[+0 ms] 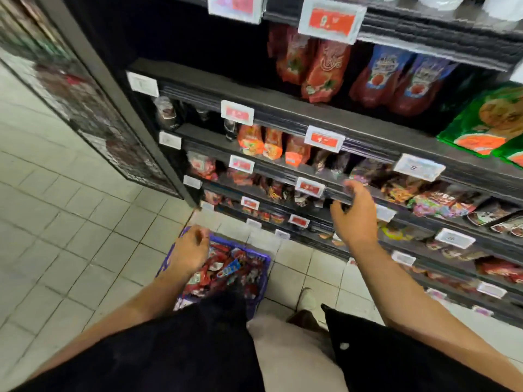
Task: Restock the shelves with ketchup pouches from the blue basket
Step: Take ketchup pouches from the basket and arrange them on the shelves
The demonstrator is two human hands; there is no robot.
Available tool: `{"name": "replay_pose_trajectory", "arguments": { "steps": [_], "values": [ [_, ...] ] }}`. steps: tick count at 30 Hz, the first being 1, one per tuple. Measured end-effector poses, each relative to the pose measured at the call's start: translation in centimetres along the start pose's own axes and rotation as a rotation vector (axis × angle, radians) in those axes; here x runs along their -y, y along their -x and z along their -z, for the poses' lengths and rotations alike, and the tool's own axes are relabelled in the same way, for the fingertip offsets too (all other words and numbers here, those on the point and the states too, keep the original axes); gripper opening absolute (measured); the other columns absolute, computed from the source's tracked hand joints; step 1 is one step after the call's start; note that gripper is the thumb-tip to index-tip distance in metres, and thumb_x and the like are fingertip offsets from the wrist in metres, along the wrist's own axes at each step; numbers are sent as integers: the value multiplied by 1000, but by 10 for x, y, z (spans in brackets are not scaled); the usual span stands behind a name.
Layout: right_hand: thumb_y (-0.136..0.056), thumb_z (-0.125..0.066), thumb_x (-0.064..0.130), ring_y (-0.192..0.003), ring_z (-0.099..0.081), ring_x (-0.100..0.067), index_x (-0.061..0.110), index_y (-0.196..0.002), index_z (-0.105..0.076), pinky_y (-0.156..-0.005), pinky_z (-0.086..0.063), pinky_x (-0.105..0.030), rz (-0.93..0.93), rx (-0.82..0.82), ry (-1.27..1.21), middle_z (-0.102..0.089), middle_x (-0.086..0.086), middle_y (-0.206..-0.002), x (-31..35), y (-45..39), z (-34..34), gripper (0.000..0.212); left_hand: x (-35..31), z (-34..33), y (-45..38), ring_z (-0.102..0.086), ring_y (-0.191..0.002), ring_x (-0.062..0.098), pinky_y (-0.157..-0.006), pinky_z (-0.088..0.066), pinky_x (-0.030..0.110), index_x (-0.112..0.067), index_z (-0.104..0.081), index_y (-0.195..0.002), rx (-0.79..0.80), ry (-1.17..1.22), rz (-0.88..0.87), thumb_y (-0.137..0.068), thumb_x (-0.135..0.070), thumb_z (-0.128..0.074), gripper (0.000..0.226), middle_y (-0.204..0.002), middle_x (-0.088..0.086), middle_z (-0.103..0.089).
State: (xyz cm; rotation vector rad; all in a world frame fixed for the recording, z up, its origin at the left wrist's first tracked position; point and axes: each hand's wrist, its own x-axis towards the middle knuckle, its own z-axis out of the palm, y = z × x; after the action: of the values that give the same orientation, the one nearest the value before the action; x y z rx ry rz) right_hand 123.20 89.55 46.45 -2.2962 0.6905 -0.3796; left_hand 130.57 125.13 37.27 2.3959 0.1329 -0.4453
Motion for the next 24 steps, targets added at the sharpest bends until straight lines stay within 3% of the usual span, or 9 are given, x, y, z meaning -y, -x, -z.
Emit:
{"name": "replay_pose_trajectory", "arguments": {
  "steps": [2,6,9,11,15,18,24],
  "values": [
    [-88,-66,9,-100,-61,-30,11,-120,-60,-86,-49,-38,-134,170,-2,-64,-9,-106,-7,29,-27,32,24,0,14,-68,-98,37,-87,-52,43,-17,-61,-96,53,-29,86,-101,-28,-54,15,-101,18,-73],
    [-89,-66,6,-86,-60,-24,13,-103,-62,-77,-42,-27,-372,423,-55,-64,-7,-94,-23,80,-72,17,75,2,30,-65,-111,37,-92,-49,35,-9,-67,-114,151,-36,223,-100,-25,-57,23,-115,18,-71],
    [-88,-69,11,-79,-62,-26,19,-96,-64,-76,-52,-35,-542,536,-81,-68,-6,-93,-30,100,-98,13,104,1,41,-62,-118,34,-95,-47,34,-11,-64,-129,235,-73,271,-102,-28,-55,34,-125,13,-68],
    [-86,-69,14,-80,-67,-25,21,-98,-66,-71,-61,-41,-657,621,-89,-70,-5,-94,-32,106,-116,13,120,-1,47,-64,-104,34,-84,-49,34,-13,-64,-123,269,-79,372,-100,-27,-53,29,-118,14,-69],
    [-88,-71,18,-89,-70,-23,21,-102,-66,-63,-63,-40,-852,742,-133,-69,-10,-103,-28,106,-161,15,144,0,59,-65,-87,22,-72,-48,32,-21,-63,-106,273,-50,552,-94,-27,-56,14,-106,7,-69],
    [-91,-65,18,-93,-69,-23,17,-111,-63,-68,-63,-42,-948,847,-189,-68,-11,-109,-27,100,-195,20,161,1,58,-64,-90,24,-75,-50,34,-22,-62,-105,286,-86,620,-92,-26,-59,13,-107,7,-70],
    [-93,-56,9,-77,-64,-20,9,-94,-64,-54,-57,-33,-1001,929,-198,-65,-8,-89,-28,83,-254,8,181,-16,7,-69,-93,31,-77,-53,36,-24,-63,-95,282,-22,706,-91,-27,-64,5,-103,11,-73]
  ]
}}
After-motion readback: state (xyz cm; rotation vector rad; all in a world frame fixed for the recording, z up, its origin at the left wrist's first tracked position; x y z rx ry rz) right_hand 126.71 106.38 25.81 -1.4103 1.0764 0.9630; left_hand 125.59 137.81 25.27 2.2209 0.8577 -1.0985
